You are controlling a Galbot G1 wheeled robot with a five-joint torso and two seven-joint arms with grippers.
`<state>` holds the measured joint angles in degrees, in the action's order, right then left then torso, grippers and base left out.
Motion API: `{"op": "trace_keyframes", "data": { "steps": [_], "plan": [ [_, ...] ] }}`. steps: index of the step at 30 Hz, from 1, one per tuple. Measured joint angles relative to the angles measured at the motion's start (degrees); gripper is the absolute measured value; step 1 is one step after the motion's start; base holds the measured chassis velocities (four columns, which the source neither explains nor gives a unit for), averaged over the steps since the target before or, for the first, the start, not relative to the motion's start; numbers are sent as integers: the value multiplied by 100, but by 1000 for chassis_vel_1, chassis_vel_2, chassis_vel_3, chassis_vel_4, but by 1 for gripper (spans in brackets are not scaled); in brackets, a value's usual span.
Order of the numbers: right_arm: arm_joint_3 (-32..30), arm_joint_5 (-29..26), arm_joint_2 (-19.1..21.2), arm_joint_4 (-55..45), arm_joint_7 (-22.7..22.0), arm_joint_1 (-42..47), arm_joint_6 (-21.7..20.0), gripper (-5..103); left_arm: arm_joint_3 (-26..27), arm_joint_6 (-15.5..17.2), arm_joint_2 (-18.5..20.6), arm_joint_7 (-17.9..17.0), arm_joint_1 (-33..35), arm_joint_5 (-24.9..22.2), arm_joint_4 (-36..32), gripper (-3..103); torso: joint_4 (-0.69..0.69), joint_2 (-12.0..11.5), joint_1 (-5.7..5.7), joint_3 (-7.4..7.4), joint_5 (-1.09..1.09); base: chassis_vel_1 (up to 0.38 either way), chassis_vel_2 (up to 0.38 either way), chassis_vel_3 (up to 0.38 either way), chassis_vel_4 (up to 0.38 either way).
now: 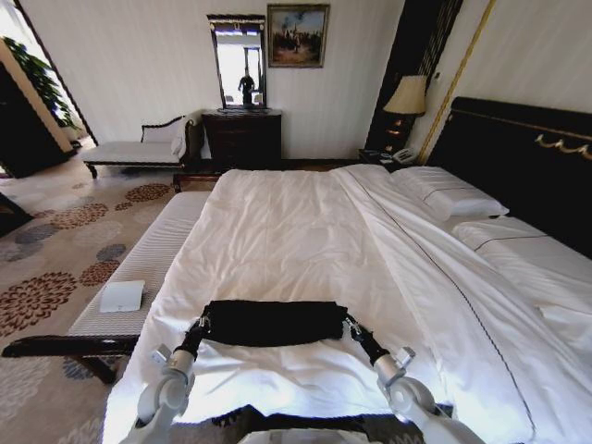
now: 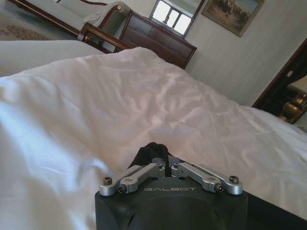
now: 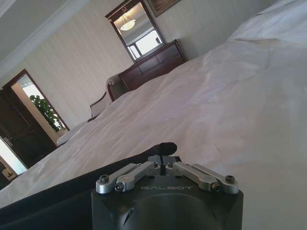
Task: Fold the clothes on the bed.
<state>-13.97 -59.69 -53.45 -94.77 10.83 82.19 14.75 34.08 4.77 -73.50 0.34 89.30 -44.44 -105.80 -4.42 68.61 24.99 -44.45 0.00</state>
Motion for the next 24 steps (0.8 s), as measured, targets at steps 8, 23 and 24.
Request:
{"op": "trace_keyframes", "data": {
  "steps": [8,23,24],
  "plan": [
    [-476,246,219,-977,-582,480,61,28,562,270,150,-225,574,-196,-1195,22,1,1,-1,1,1,0,0,0,0],
    [539,159,256,-819,-2702,-1224,-1999,78,-158,2160,219,-1888,-750,633,-843,77,1,-1,1,-1,-1,0,0,0,0],
    [705,198,244,-734,-2866,-1389,-2178,84,-263,2359,210,-1947,-790,806,-787,82,1,-1,1,-1,-1,0,0,0,0]
  ]
}}
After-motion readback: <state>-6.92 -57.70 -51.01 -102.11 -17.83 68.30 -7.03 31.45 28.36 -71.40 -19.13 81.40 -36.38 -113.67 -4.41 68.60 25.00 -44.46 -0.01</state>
